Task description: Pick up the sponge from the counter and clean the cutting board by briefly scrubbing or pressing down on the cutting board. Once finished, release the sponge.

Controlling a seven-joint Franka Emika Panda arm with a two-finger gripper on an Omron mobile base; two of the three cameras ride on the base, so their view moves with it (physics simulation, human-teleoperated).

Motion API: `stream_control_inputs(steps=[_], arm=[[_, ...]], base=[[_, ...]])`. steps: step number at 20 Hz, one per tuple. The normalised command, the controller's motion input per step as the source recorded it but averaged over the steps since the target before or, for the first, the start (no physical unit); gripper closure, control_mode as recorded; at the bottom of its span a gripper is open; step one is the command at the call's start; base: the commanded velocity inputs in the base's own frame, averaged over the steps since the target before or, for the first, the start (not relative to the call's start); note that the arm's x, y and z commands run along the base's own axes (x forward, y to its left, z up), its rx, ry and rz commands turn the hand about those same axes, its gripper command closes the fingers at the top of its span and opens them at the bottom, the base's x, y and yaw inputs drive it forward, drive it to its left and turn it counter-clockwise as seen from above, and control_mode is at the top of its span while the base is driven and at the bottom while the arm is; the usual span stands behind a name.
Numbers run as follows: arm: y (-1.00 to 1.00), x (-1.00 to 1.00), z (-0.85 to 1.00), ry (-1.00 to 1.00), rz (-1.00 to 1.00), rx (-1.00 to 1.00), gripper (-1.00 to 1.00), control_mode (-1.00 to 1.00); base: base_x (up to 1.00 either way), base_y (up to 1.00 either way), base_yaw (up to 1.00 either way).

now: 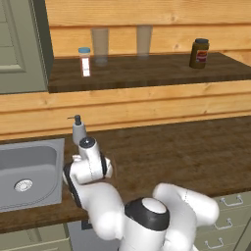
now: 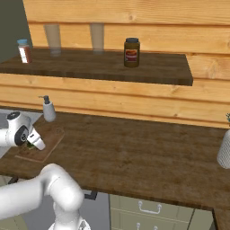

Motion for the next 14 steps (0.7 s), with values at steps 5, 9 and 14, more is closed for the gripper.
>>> stream_control_inputs(steps=[5, 9, 14], arm=[[0.00, -0.79, -0.23, 0.12, 0.01, -0.03, 1.00, -1.00], [-0.14, -0.79, -0.27, 0.00, 0.00, -0.06, 1.00, -1.00], [-0.48, -0.45, -0.20, 0.00, 0.00, -0.05, 1.00, -1.00]], base=[[0.00, 0.00, 0.00], [0.00, 0.00, 0.00], [0.00, 0.00, 0.00]])
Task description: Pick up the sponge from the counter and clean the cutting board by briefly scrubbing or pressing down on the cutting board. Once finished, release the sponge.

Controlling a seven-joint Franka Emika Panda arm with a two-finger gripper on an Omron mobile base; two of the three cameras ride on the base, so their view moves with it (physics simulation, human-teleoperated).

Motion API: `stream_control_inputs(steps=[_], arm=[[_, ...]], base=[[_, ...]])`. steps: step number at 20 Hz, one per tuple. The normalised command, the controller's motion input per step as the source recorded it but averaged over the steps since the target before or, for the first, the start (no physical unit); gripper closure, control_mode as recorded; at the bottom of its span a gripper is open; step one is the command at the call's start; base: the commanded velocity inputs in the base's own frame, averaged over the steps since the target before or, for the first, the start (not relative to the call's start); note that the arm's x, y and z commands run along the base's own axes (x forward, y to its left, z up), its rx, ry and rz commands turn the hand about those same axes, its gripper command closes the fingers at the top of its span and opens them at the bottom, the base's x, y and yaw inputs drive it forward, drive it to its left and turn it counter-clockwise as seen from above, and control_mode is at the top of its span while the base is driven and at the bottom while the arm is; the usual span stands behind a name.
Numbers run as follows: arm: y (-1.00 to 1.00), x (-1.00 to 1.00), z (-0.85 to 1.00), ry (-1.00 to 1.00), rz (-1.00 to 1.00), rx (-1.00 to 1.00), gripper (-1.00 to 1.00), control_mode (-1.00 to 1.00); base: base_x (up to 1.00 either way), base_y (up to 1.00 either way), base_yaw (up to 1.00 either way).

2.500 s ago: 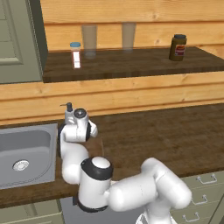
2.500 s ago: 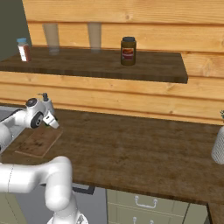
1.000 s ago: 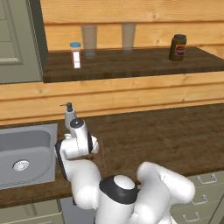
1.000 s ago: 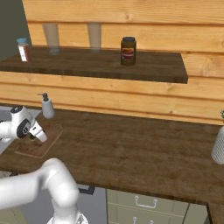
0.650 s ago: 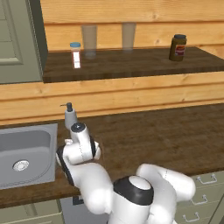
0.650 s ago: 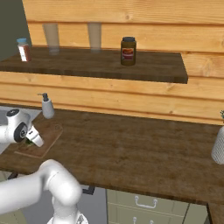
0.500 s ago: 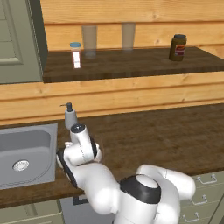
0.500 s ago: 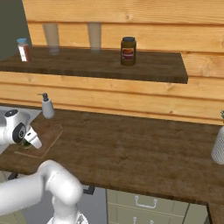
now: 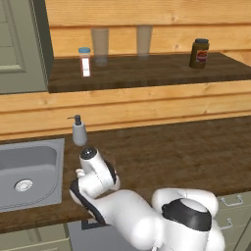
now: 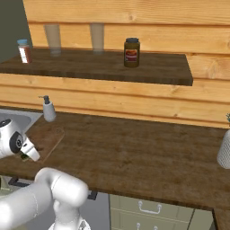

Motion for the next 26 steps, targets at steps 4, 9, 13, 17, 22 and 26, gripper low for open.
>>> stream_control_inputs(steps=[4, 9, 13, 17, 22, 26], arm=[[-0.63, 0.00, -0.09, 0.00, 0.00, 0.00, 1.00, -1.00], [-0.48, 0.06, 0.00, 0.00, 0.00, 0.00, 1.00, -1.00], [-0.23, 0.06, 0.00, 0.00, 0.00, 0.00, 1.00, -1.00], [-0.16, 0.22, 0.00, 0.00, 0.00, 0.00, 1.00, -1.00], [-0.36, 0.24, 0.00, 0.00, 0.00, 0.00, 1.00, -1.00], [-0.19, 0.34, -0.10, 0.00, 0.00, 0.00, 1.00, -1.00]], base=[[0.00, 0.00, 0.00], [0.00, 0.00, 0.00], [0.00, 0.00, 0.00], [0.00, 0.00, 0.00], [0.00, 0.00, 0.00], [0.00, 0.00, 0.00]])
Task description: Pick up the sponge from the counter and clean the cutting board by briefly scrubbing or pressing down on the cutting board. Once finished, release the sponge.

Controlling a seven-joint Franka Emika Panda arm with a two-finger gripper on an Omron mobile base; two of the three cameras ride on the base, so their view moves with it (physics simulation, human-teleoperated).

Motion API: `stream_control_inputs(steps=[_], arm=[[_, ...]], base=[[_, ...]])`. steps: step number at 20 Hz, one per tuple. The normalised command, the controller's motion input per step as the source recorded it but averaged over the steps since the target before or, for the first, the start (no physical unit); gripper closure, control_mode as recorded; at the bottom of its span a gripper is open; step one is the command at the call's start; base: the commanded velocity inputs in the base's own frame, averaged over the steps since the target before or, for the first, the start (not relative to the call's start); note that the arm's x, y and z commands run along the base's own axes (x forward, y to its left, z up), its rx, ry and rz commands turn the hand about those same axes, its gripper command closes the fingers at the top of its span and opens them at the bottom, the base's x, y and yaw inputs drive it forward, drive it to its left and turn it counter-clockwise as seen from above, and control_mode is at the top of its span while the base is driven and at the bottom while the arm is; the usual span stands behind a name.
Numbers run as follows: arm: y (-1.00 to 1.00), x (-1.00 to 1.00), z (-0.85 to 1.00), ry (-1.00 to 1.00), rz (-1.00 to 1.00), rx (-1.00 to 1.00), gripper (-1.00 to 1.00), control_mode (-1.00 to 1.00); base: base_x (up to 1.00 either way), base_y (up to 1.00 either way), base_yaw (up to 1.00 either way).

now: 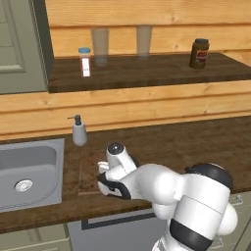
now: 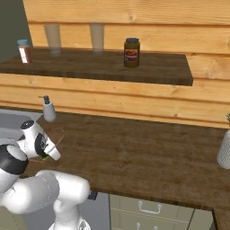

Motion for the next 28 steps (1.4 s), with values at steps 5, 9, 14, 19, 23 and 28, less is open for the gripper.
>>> stream_control_inputs(steps=[5, 9, 14, 19, 23, 28], arm=[[-0.06, 0.44, -0.16, -0.01, 0.00, 0.00, 1.00, -1.00], [-0.05, 0.47, -0.15, -0.03, 0.00, 0.00, 1.00, -1.00], [-0.04, 0.55, -0.10, 0.00, 0.00, 0.00, 1.00, -1.00], [-0.03, 0.56, -0.06, 0.00, -0.01, 0.00, 1.00, -1.00], [0.00, 0.59, -0.13, 0.00, 0.00, 0.00, 1.00, -1.00], [-0.07, 0.67, -0.20, -0.01, 0.00, 0.00, 1.00, -1.00]], base=[[0.00, 0.00, 0.00], [0.00, 0.00, 0.00], [0.00, 0.00, 0.00], [0.00, 0.00, 0.00], [0.00, 0.00, 0.00], [0.00, 0.00, 0.00]])
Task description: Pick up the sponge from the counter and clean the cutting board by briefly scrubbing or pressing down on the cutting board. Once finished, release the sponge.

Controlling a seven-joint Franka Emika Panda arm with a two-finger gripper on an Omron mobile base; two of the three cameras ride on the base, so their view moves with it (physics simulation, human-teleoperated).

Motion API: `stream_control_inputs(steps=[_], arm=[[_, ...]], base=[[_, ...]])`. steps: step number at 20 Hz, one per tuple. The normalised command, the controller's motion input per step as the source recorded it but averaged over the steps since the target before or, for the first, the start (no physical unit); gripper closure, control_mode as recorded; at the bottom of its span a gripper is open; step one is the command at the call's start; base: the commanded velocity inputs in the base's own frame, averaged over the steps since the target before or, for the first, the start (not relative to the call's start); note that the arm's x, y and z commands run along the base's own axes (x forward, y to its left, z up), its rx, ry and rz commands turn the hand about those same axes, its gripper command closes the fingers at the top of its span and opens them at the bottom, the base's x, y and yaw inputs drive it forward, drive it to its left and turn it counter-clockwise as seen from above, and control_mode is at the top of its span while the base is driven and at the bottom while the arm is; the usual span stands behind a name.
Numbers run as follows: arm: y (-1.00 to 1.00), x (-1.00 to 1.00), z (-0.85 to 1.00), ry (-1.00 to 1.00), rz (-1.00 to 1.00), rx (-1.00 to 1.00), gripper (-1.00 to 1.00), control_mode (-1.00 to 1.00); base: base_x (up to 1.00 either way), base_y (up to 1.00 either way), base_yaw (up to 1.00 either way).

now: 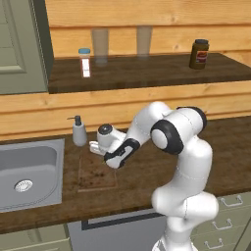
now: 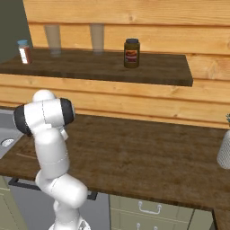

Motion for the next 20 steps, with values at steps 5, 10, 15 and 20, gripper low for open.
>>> stream_control_inputs(steps=[5, 10, 15, 20], arm=[[-0.20, 0.63, -0.19, -0.04, 0.00, 0.00, 1.00, -1.00], [-0.41, 0.28, 0.01, 0.00, -0.01, 0.01, 1.00, -1.00], [-0.55, 0.18, 0.00, 0.00, -0.01, 0.01, 1.00, -1.00], [-0.07, -0.08, -0.33, -0.03, 0.00, -0.04, 1.00, -1.00]], base=[[0.00, 0.00, 0.00], [0.00, 0.00, 0.00], [0.00, 0.00, 0.00], [0.00, 0.00, 0.00]])
